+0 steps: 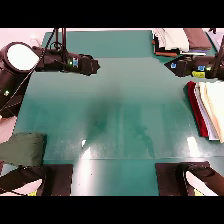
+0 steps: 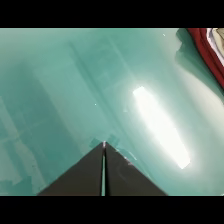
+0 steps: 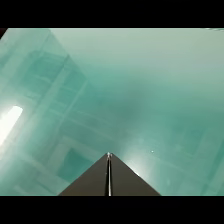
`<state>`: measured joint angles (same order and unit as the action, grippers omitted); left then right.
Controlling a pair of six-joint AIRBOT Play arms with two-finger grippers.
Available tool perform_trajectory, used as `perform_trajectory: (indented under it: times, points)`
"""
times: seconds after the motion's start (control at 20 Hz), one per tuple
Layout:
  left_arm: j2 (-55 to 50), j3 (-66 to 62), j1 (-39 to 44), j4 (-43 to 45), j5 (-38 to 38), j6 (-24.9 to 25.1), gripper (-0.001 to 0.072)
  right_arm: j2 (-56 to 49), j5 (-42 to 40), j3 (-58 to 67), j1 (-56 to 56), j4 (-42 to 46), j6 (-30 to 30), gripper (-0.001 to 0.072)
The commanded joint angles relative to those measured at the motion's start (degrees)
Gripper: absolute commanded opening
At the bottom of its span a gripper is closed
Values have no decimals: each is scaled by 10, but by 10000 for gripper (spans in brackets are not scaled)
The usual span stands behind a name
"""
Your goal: Fold the shirts.
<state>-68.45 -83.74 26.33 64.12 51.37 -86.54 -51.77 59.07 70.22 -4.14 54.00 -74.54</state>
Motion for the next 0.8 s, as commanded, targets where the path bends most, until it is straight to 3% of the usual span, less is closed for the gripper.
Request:
perform_trajectory:
  times: [0.0, 0.2, 0.35, 0.6, 0.75]
  points:
    - [0, 0, 0, 0, -5, 0, 29, 0, 1, 0, -1, 0, 0, 20]
    - [5, -2, -7, -8, -49, 0, 29, 1, 1, 0, -1, 0, 0, 20]
    - [51, -5, -63, 38, 46, -29, 28, 0, 1, 0, -1, 1, 0, 20]
    - [228, 83, -190, 261, 191, -82, 28, 0, 0, 0, -1, 2, 0, 20]
    - [297, 186, -248, 379, 277, -80, 30, 0, 0, 0, -1, 2, 0, 20]
